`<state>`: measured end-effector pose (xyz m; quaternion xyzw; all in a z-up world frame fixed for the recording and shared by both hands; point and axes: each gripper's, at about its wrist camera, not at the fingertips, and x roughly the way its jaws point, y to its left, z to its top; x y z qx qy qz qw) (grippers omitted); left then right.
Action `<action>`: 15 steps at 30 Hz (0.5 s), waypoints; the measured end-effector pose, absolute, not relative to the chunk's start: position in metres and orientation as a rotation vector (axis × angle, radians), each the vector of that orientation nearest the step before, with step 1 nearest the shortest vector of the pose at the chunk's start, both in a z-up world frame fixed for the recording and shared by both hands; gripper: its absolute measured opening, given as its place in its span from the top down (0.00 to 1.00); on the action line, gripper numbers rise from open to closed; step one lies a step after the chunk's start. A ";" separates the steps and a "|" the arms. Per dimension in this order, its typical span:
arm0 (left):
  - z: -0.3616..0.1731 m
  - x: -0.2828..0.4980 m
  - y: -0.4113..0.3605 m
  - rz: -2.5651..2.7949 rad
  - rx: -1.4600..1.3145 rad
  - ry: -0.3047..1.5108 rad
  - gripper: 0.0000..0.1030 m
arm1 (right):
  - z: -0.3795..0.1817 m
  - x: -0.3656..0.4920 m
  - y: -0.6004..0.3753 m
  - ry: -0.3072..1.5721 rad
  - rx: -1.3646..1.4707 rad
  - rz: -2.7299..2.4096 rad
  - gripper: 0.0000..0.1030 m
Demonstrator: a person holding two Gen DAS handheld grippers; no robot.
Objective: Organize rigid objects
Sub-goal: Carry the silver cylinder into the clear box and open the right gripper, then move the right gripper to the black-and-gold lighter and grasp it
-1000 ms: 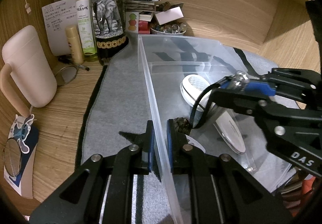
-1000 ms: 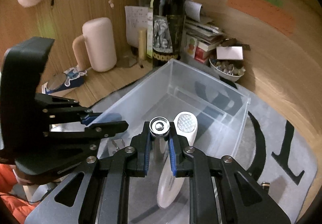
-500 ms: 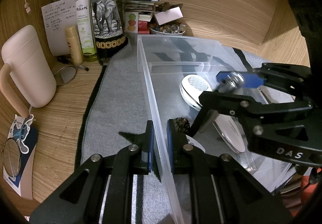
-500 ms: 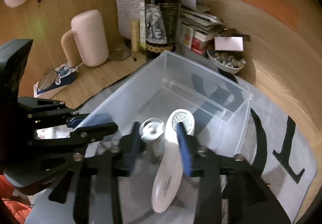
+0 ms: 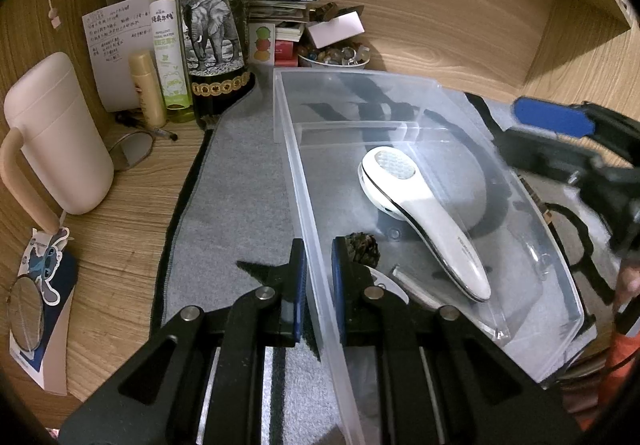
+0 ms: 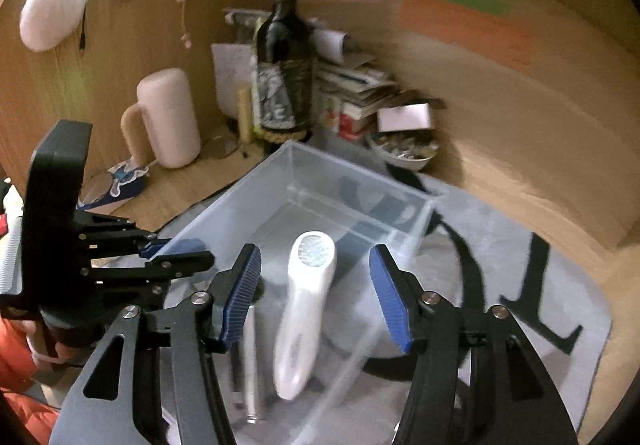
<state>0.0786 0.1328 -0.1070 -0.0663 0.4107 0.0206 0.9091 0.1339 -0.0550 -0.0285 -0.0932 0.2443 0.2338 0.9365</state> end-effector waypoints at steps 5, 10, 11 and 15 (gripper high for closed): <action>-0.107 0.078 0.134 0.044 -0.138 0.849 0.89 | -0.021 0.126 -0.085 0.464 -0.153 0.410 0.48; -0.107 0.078 0.134 0.045 -0.136 0.851 0.89 | -0.024 0.122 -0.128 0.457 -0.093 0.307 0.38; -0.107 0.078 0.134 0.046 -0.136 0.851 0.89 | -0.027 0.121 -0.134 0.466 -0.083 0.294 0.38; -0.108 0.078 0.135 0.049 -0.134 0.852 0.89 | -0.046 0.122 -0.159 0.519 -0.052 0.240 0.38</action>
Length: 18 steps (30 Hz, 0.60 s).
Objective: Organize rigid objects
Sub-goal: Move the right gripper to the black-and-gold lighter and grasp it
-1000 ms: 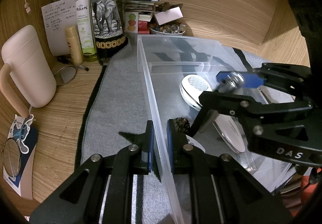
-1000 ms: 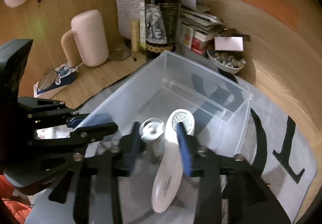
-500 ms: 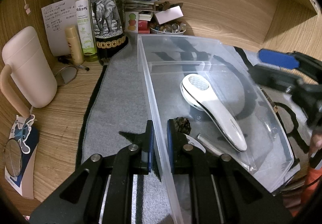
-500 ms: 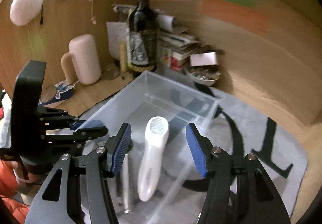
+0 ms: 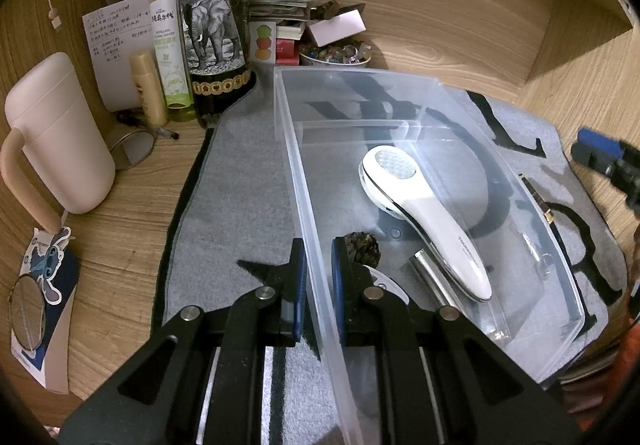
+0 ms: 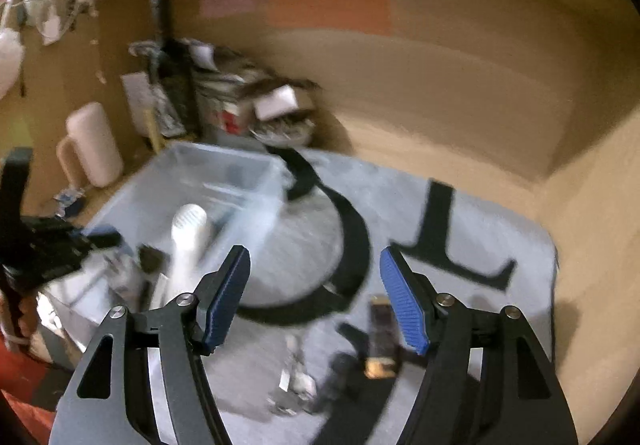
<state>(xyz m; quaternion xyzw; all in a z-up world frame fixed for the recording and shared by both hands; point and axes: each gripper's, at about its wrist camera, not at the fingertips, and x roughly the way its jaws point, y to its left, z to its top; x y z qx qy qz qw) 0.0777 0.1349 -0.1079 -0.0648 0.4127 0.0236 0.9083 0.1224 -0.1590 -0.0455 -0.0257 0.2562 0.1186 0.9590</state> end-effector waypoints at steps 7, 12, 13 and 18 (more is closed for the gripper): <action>-0.109 0.076 0.134 0.054 -0.127 0.853 0.89 | -0.094 0.133 -0.191 0.649 -0.014 0.154 0.38; -0.109 0.076 0.134 0.058 -0.125 0.854 0.89 | -0.116 0.151 -0.211 0.702 0.024 0.100 0.38; -0.109 0.077 0.133 0.058 -0.125 0.854 0.89 | -0.118 0.155 -0.213 0.714 0.034 0.102 0.38; -0.108 0.077 0.133 0.059 -0.126 0.856 0.89 | -0.127 0.171 -0.203 0.757 0.008 0.148 0.56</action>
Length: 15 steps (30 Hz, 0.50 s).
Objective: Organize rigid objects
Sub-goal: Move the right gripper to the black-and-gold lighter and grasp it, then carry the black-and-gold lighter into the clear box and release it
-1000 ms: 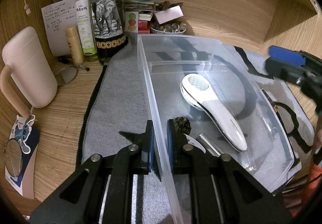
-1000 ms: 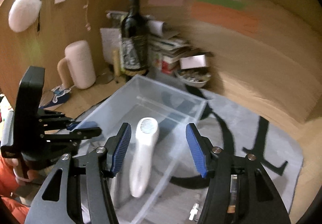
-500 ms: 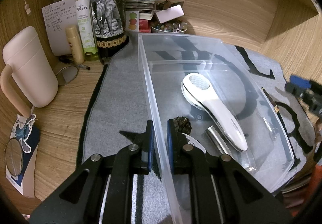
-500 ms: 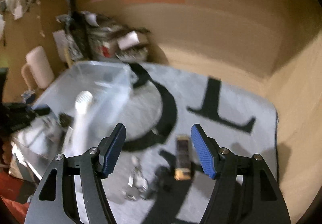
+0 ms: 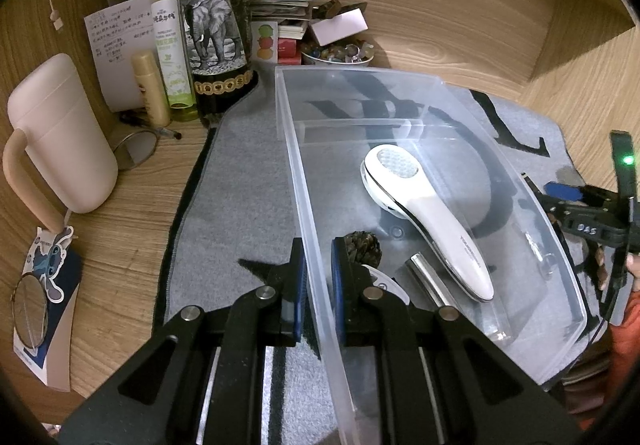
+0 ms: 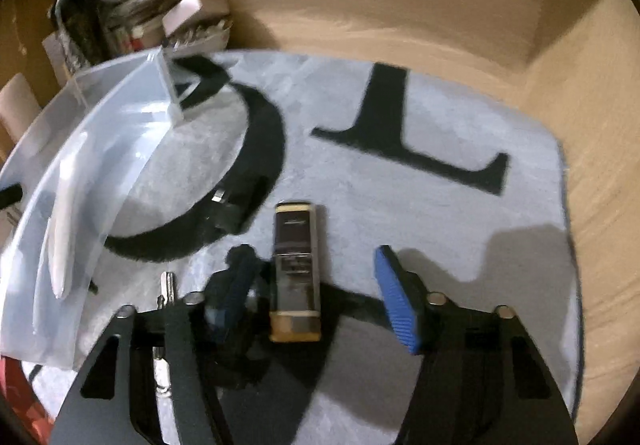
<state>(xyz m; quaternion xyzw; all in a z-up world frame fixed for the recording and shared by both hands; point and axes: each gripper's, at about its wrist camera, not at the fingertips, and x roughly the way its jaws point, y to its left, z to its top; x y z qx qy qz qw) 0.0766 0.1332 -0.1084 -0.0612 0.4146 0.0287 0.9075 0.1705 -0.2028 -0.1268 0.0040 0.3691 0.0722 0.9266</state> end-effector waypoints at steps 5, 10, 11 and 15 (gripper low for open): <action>-0.109 0.076 0.133 0.059 -0.125 0.859 0.89 | -0.128 0.169 -0.195 0.755 -0.026 0.186 0.71; -0.109 0.075 0.134 0.058 -0.125 0.860 0.89 | -0.127 0.165 -0.199 0.750 -0.009 0.181 0.79; -0.109 0.076 0.133 0.059 -0.126 0.860 0.89 | -0.127 0.164 -0.199 0.747 -0.011 0.178 0.79; -0.109 0.076 0.133 0.060 -0.127 0.859 0.89 | -0.120 0.160 -0.201 0.718 -0.005 0.162 0.79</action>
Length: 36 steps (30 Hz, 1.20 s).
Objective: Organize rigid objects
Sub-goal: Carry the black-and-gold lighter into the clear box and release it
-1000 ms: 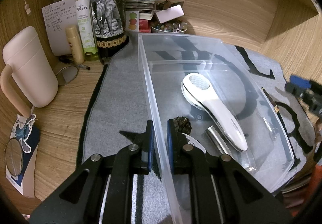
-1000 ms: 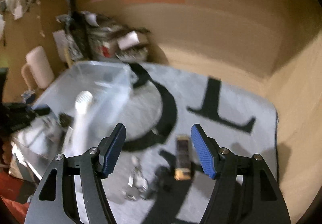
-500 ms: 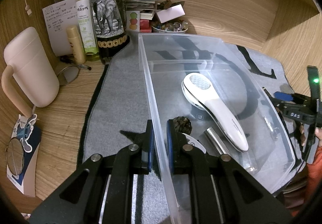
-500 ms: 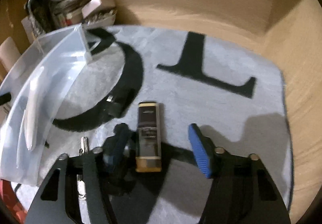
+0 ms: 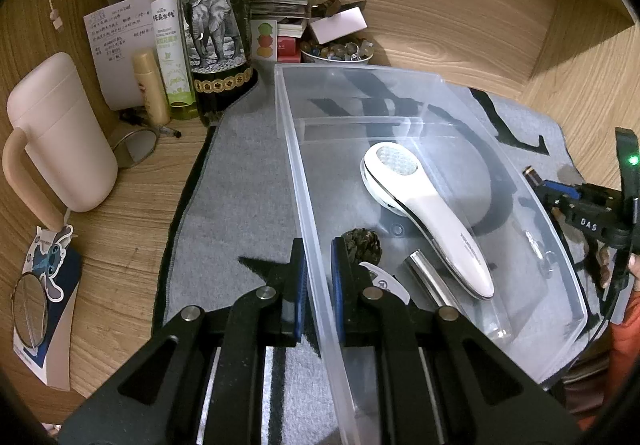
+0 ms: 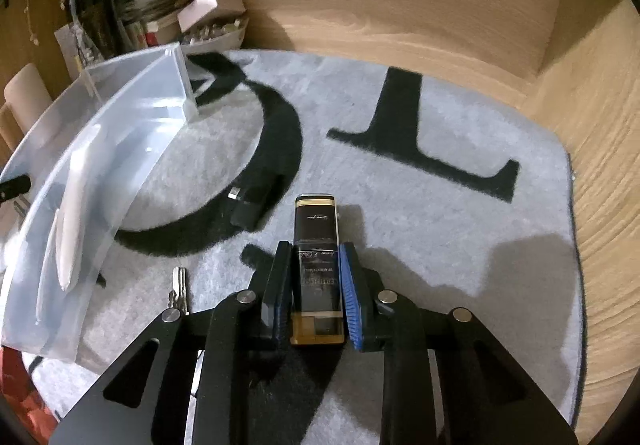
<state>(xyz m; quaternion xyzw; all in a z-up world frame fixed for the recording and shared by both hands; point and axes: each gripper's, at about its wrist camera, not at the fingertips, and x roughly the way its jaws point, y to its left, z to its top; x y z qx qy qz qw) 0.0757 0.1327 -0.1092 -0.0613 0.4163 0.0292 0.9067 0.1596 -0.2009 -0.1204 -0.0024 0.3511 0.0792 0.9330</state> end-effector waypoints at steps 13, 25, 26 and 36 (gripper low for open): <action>-0.109 0.075 0.133 0.061 -0.128 0.860 0.89 | -0.074 0.139 -0.193 0.564 -0.018 0.165 0.79; -0.109 0.076 0.132 0.062 -0.128 0.860 0.89 | -0.030 0.124 -0.159 0.424 -0.043 0.255 0.79; -0.109 0.076 0.132 0.062 -0.128 0.860 0.89 | -0.027 0.122 -0.155 0.413 -0.047 0.267 0.79; -0.109 0.076 0.132 0.062 -0.128 0.860 0.89 | -0.013 0.123 -0.109 0.376 -0.089 0.380 0.79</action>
